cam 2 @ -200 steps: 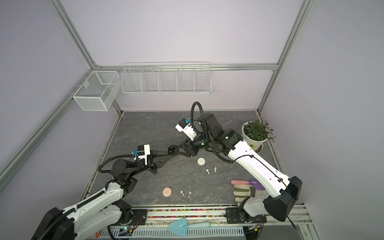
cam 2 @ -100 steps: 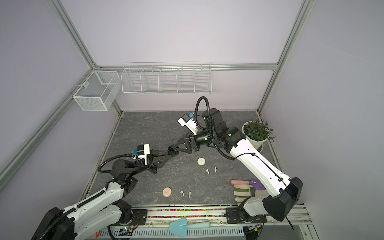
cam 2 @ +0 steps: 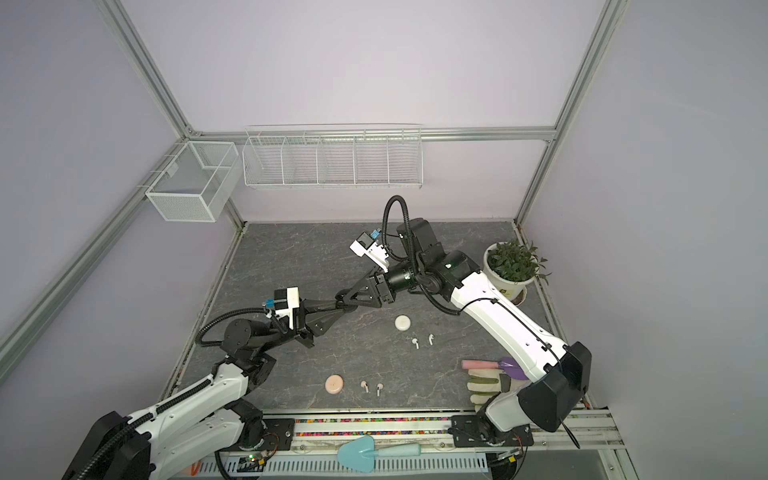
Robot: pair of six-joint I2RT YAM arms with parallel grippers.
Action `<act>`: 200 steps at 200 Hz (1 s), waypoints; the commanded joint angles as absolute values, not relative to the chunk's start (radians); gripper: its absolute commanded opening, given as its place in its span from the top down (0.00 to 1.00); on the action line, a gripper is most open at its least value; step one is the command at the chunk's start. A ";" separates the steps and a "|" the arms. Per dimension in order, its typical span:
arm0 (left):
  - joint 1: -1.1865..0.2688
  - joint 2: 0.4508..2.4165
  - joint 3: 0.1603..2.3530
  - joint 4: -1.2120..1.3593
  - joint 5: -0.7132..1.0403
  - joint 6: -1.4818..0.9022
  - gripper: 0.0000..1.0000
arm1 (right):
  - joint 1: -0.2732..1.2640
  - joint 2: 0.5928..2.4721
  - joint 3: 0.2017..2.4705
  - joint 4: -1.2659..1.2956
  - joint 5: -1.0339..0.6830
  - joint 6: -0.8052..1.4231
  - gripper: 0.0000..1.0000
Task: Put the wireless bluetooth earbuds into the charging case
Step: 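Set down the black case with the left gripper while the right gripper withdraws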
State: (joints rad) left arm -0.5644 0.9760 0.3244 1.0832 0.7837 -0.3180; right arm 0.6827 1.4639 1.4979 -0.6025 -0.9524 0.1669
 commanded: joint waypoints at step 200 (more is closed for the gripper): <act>-0.439 1.398 0.559 0.515 0.448 -0.513 1.00 | 0.602 1.324 1.039 -0.253 -0.305 0.193 0.29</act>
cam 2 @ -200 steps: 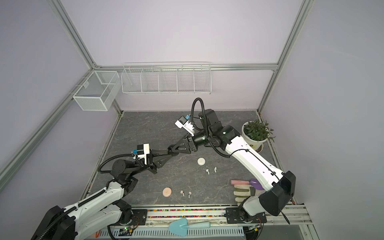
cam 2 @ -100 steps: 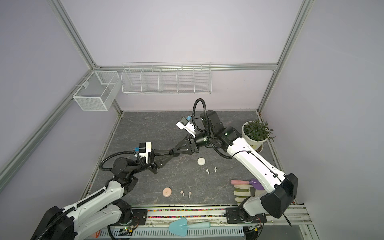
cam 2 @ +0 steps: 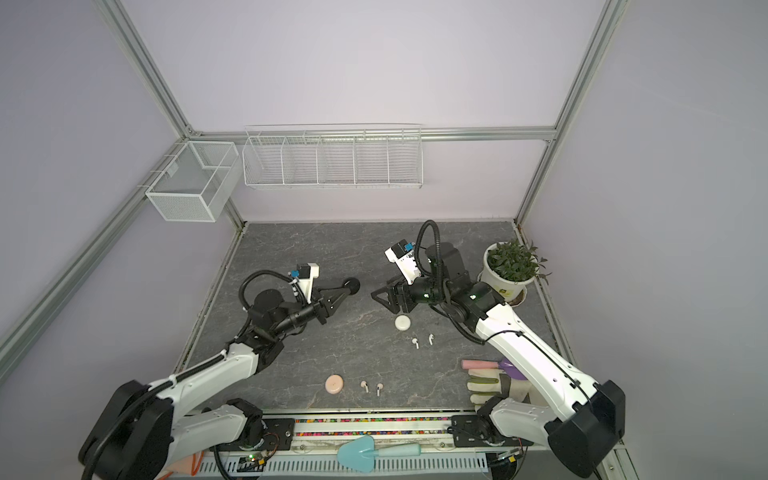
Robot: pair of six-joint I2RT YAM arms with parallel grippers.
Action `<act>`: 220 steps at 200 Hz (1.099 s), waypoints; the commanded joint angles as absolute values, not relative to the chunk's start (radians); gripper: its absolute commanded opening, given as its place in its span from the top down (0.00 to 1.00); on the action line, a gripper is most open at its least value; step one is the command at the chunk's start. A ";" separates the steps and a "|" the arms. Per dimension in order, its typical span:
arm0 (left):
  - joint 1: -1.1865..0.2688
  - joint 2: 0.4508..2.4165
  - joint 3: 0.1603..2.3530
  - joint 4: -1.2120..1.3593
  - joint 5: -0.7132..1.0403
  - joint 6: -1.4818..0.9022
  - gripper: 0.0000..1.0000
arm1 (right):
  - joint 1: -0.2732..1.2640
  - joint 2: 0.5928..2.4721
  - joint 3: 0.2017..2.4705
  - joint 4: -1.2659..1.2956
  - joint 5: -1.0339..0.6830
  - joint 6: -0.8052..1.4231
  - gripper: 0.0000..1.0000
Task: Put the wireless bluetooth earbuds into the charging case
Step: 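Set down the black case with the left gripper while the right gripper withdraws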
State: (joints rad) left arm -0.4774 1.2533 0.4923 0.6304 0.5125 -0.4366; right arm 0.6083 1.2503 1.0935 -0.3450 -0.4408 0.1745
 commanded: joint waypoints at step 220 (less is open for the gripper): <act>-0.324 1.863 0.719 0.550 0.533 -0.638 0.98 | 0.508 1.504 0.992 -0.269 -0.426 0.188 0.28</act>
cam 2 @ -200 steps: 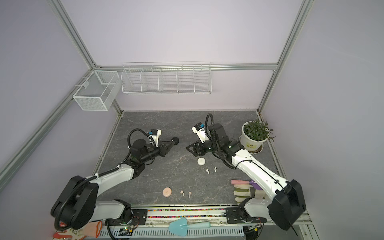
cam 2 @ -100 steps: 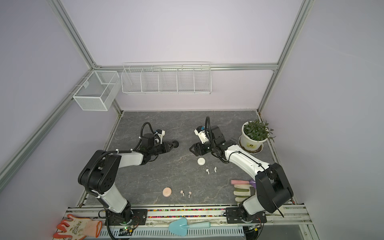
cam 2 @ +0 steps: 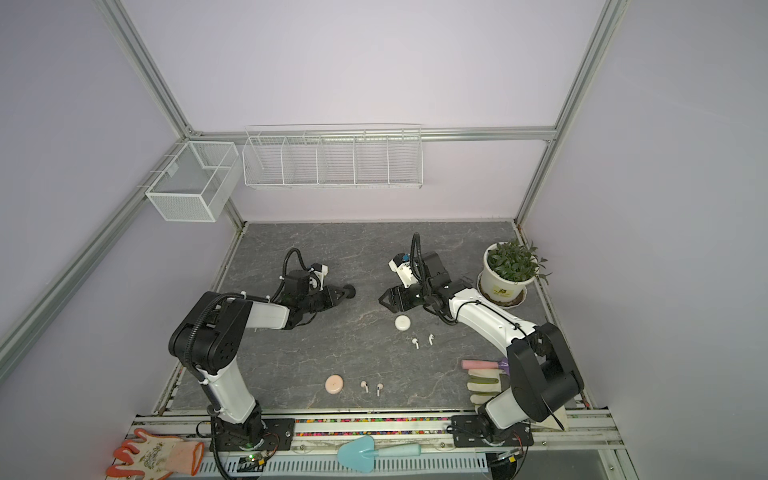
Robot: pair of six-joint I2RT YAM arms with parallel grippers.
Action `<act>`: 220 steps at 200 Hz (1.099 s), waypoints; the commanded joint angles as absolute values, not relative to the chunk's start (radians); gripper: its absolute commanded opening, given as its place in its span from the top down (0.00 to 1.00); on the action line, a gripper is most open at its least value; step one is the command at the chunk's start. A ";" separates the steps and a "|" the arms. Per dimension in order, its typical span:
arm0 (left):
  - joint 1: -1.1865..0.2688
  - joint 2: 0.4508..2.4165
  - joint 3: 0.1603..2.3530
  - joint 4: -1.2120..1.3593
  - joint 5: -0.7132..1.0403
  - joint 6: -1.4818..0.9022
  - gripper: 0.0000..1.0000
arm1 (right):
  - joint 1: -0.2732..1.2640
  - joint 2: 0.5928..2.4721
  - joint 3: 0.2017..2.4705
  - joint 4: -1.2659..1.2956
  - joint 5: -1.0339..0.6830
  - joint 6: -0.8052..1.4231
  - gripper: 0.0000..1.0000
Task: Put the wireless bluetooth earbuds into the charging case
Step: 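Set down the black case with the left gripper while the right gripper withdraws, then lower the right gripper onto the white round case and grasp it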
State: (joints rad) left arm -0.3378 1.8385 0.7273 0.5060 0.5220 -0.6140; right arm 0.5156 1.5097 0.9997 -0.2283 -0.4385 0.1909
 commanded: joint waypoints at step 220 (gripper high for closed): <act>-0.358 1.513 0.589 0.256 0.412 -0.615 0.42 | 0.645 1.726 1.231 -0.790 0.112 0.494 0.25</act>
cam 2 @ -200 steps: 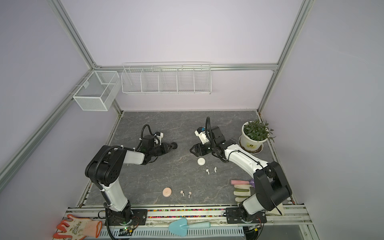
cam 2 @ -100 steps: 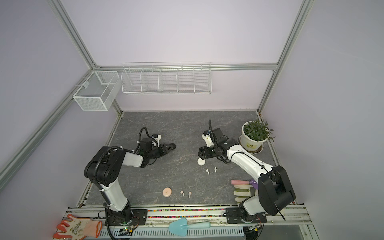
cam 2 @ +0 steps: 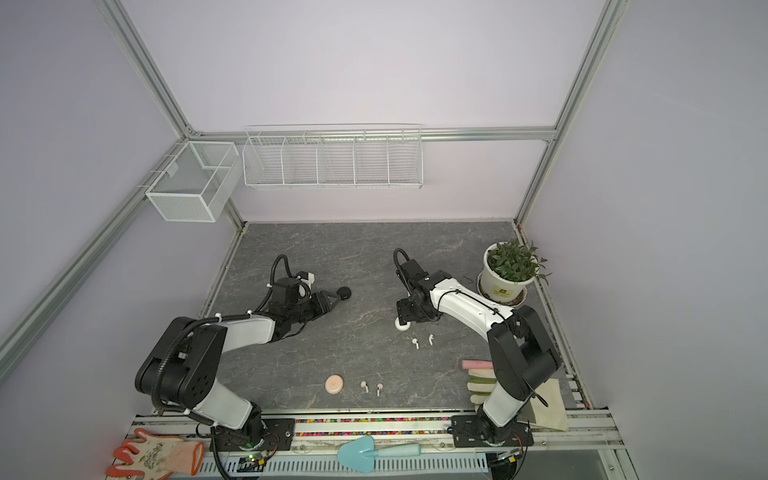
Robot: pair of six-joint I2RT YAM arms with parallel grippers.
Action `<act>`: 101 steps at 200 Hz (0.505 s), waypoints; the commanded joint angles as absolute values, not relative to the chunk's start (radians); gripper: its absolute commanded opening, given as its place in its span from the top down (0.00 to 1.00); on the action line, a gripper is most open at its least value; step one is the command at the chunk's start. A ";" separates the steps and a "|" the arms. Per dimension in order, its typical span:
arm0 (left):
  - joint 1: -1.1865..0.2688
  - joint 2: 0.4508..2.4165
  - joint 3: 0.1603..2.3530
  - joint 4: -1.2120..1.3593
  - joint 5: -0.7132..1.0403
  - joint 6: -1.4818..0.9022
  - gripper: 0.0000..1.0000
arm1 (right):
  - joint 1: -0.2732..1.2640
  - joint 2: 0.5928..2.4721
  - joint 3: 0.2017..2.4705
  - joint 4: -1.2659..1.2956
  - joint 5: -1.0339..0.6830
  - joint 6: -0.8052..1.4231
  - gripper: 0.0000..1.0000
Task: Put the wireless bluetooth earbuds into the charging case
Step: 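Lower the right gripper onto the white round case and grasp it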
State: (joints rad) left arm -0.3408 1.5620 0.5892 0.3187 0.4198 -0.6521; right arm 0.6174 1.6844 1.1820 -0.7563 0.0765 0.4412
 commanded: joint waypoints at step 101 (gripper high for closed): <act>-0.371 1.519 0.594 0.291 0.462 -0.632 0.41 | 0.664 1.891 1.294 -0.779 0.048 0.579 0.25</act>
